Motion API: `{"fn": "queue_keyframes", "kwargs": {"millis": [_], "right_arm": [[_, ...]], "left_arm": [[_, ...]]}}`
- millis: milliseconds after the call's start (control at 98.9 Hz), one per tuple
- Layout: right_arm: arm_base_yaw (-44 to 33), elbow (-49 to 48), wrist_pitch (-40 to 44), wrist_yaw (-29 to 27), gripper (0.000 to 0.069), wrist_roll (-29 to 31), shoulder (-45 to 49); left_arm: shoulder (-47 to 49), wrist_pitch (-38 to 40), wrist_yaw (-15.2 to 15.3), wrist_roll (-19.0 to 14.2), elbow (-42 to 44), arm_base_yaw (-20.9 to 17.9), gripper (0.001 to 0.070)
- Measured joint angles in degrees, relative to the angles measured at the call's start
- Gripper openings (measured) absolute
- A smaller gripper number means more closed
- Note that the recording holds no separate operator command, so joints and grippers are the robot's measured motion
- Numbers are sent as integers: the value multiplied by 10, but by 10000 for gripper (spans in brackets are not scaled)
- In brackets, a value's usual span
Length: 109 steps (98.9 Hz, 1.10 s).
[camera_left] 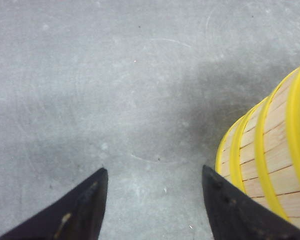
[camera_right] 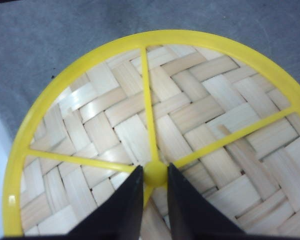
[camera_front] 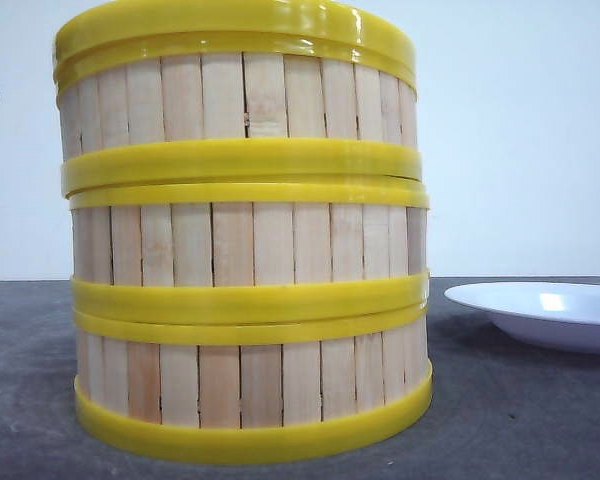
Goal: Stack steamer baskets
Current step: 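Lower the lid onto the top basket with the right gripper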
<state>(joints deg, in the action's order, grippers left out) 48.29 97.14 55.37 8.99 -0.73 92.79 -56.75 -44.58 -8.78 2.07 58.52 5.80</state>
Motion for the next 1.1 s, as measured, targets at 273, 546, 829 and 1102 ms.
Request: {"fn": "queue_keyframes", "kwargs": {"millis": [273,546,829,1102], "right_arm": [[1,3,-14,-17,53,-8,13],[-7,7,10,-18,53,-10,10],[-12,2,50,-30,53,-10,-21],[-14,2,51,-31,62,-10,-22]], "left_arm": [[0,0,0,0,0,0,356],[0,0,0,0,0,0,356],[0,0,0,0,0,0,356],[0,0,0,0,0,0,356]]}}
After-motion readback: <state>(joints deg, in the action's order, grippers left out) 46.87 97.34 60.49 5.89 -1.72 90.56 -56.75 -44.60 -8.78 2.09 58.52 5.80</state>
